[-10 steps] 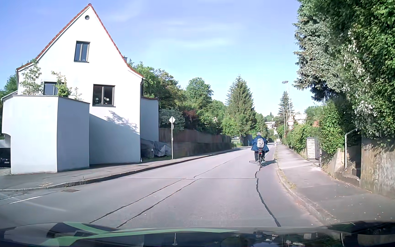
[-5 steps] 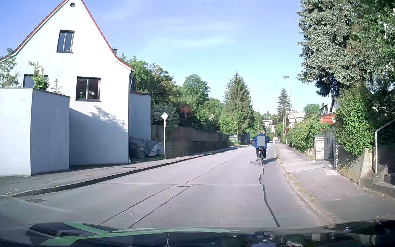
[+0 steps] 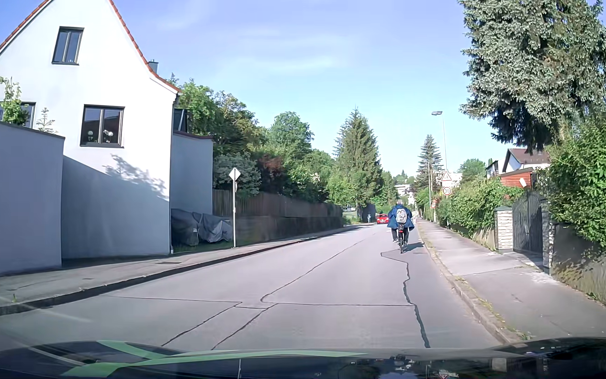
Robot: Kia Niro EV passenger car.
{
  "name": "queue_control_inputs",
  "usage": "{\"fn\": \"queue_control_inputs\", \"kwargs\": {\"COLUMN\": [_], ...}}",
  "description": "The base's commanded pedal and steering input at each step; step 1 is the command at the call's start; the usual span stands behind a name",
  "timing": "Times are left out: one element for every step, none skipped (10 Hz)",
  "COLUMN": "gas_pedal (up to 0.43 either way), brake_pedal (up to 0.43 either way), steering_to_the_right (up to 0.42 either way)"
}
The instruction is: Follow the waypoints while adhering to traffic rules and regulations
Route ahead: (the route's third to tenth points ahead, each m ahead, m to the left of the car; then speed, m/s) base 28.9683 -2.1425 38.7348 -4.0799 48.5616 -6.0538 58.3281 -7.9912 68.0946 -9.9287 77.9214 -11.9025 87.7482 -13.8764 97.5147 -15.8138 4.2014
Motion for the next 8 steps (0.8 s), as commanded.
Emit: {"fn": "queue_control_inputs", "kwargs": {"gas_pedal": [0.138,0.138,0.138,0.138,0.138,0.138,0.138,0.138], "brake_pedal": [0.000,0.000,0.000,0.000,0.000,0.000,0.000,0.000], "steering_to_the_right": [0.057,0.059,0.060,0.060,0.060,0.059,0.060,0.059]}}
